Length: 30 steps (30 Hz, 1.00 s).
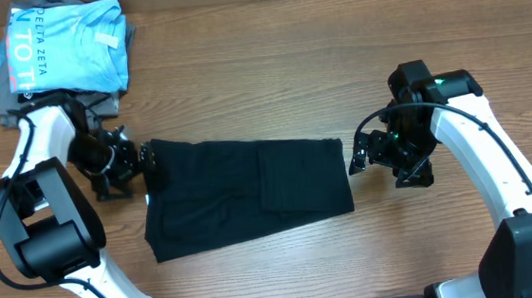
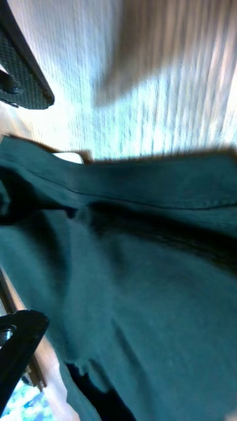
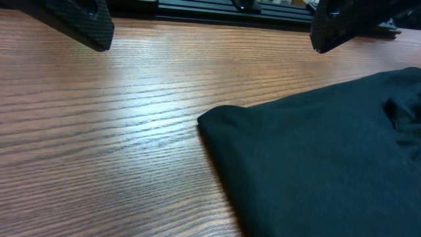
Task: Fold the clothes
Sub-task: 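Grasp the bundle's left end with the left gripper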
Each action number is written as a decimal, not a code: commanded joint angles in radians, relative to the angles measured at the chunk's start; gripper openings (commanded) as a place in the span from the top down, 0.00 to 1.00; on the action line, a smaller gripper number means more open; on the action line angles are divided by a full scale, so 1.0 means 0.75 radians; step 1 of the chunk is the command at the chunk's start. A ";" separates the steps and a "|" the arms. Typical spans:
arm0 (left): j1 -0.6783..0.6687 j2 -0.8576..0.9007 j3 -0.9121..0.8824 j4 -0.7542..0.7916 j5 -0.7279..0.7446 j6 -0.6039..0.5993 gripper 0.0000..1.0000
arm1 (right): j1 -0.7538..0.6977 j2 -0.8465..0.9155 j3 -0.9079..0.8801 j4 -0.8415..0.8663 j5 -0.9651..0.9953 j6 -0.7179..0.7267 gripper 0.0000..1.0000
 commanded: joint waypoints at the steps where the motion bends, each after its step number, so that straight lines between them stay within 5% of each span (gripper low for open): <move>1: -0.009 -0.043 -0.102 0.067 0.085 0.048 0.00 | -0.009 -0.009 0.015 0.003 0.008 -0.004 0.00; 8: -0.009 -0.043 -0.214 0.169 0.090 0.048 0.02 | -0.009 -0.009 0.015 0.010 0.008 -0.005 0.00; 20: -0.167 -0.043 -0.335 0.278 0.184 0.063 0.22 | -0.009 -0.009 0.015 0.040 0.008 -0.004 0.00; 22: -0.210 -0.043 -0.335 0.280 0.184 0.063 0.35 | -0.009 -0.009 0.014 0.040 0.008 -0.004 0.00; 23: -0.242 -0.043 -0.335 0.289 0.181 0.056 0.78 | -0.009 -0.009 0.011 0.040 0.008 -0.004 0.00; 24: -0.255 -0.043 -0.334 0.298 0.173 0.037 0.96 | -0.009 -0.009 0.011 0.040 0.008 -0.004 0.00; 30: -0.259 -0.043 -0.316 0.295 0.065 -0.099 0.96 | -0.008 -0.009 0.006 0.066 0.007 -0.004 0.00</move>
